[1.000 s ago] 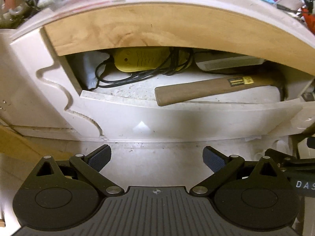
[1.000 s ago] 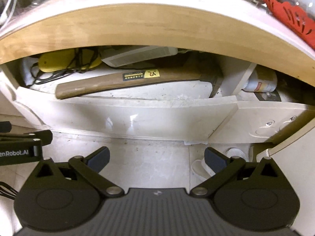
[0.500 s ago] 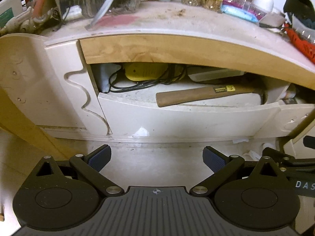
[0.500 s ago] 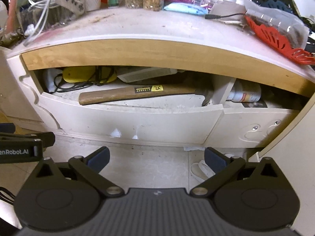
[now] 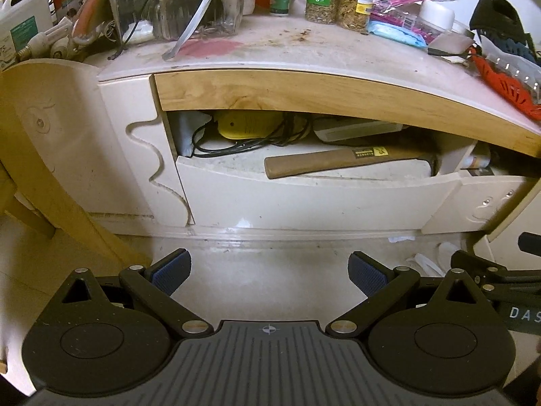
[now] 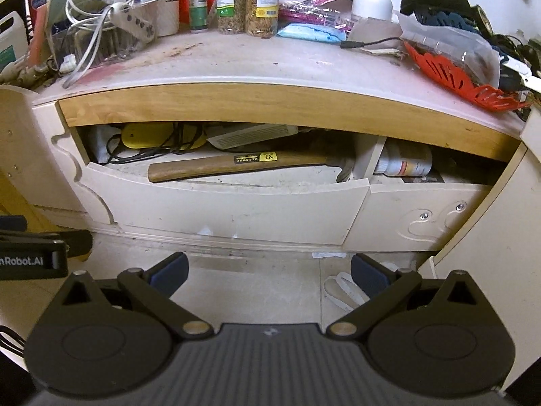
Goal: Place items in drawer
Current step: 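Back both tools away from the closed drawer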
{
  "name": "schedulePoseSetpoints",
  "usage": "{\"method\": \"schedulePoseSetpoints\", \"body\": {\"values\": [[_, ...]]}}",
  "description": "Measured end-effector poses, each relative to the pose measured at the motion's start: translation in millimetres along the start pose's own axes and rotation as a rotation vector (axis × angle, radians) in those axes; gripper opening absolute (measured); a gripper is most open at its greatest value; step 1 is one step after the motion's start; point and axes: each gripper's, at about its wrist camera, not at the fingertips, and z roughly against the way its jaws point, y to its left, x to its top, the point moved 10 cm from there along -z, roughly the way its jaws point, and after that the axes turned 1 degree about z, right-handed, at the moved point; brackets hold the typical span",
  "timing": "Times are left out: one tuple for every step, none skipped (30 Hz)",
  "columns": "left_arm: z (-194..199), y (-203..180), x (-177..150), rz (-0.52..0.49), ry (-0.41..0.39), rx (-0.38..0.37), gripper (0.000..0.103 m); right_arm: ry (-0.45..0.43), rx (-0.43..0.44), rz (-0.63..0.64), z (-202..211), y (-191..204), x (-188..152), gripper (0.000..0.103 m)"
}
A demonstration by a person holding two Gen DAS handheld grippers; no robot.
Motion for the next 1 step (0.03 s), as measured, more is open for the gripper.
{"method": "schedulePoseSetpoints", "body": {"values": [[0.5,-0.2,-1.0,-0.001,0.000,0.000,0.103,-0.003,0.000,0.002,1.3,0.4,-0.5,0.103]]}}
